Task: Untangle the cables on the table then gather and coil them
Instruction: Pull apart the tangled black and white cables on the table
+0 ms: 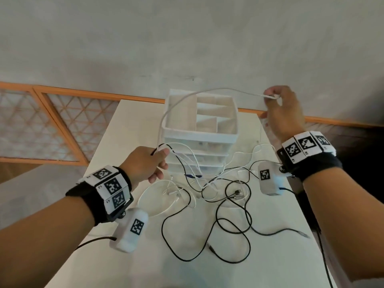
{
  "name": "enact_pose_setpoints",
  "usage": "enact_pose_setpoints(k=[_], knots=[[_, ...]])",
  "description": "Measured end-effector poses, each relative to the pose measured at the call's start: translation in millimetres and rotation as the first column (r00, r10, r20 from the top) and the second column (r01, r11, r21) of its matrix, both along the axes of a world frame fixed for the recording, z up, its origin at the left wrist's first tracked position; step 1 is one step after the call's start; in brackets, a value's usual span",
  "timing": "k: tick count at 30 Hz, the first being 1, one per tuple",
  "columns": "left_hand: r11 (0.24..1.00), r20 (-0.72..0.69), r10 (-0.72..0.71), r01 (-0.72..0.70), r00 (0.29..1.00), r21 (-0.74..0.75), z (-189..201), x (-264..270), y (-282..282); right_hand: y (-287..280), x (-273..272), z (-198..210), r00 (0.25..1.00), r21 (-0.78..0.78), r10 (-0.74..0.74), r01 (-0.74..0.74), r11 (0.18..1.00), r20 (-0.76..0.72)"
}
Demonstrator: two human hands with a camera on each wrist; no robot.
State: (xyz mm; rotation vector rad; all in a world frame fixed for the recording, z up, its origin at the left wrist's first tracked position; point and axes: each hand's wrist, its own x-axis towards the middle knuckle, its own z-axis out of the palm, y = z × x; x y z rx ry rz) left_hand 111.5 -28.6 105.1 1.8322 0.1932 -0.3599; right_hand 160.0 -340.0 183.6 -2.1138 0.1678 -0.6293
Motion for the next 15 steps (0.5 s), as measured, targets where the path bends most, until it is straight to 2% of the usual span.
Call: enact_pose_setpoints(k=[4,7,9,10,11,13,14,15], knots=[[0.999,-0.045,-0.024,0.025,0.999,0.020,2,2,-2,-1,9,26,0.992,0.090,0.080,-0.089,0.992,0.099],[0.998,-0.060,-0.040,0.043,0.997,0.046,2,1,-5,-5,17,21,0.982,0.094,0.179,-0.184,0.978,0.056],[0.998,-0.053,-0.057,0.058,0.997,0.027,2,1,-6,-14,19,-7,0.980,0.071,0.177,-0.170,0.983,-0.090],[0.998,-0.045,-0.066,0.066,0.997,0.010,3,1,-5,-21,18,-26,0.964,0.022,0.154,-0.153,0.988,-0.216],[0.997,-0.032,-0.077,0.076,0.997,-0.014,5,1,-4,-30,13,-46,0.924,-0.047,0.126,-0.153,0.987,-0.361],[0.990,0.005,-0.111,0.111,0.994,-0.083,10,1,0,-47,-1,-85,0.790,-0.120,0.063,-0.171,0.978,-0.610],[0.985,0.025,-0.128,0.130,0.991,-0.115,14,1,3,-54,-9,-98,0.728,-0.133,0.038,-0.177,0.975,-0.685],[0.981,0.042,-0.139,0.144,0.989,-0.133,16,2,5,-56,-14,-107,0.698,-0.162,0.012,-0.183,0.970,-0.716]])
